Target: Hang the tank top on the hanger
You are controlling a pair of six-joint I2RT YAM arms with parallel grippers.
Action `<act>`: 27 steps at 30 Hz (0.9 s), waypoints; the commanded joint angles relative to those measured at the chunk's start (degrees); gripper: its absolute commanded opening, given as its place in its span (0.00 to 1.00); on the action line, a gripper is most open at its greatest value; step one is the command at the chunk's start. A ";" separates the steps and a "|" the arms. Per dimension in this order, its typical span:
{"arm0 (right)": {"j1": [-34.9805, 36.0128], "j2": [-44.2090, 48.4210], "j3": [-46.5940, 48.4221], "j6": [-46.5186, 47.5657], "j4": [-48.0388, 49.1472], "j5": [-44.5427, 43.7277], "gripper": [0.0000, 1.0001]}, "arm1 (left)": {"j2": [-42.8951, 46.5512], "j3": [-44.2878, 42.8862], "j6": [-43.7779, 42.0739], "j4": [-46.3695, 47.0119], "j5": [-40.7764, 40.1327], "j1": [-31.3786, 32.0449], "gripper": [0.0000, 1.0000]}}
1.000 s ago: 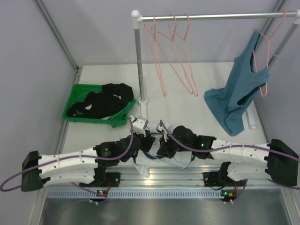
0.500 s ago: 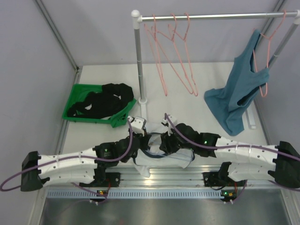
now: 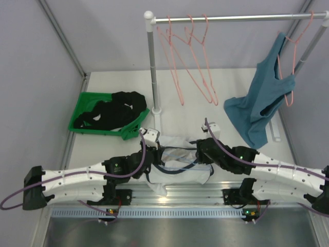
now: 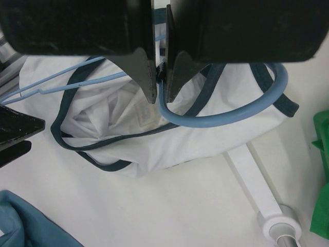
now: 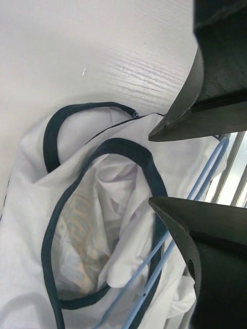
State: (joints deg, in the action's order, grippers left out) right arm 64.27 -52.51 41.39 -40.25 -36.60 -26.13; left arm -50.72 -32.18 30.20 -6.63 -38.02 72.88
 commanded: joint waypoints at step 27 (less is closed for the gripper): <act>-7.32 -3.39 -2.01 0.17 0.21 0.11 0.00 | 6.77 1.42 2.14 -1.01 -9.08 0.24 0.00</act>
State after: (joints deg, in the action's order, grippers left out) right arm 57.82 -57.36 39.72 -39.70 -36.88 -26.20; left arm -44.97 -31.27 30.55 -8.12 -42.76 72.93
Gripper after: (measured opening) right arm 0.004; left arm 0.093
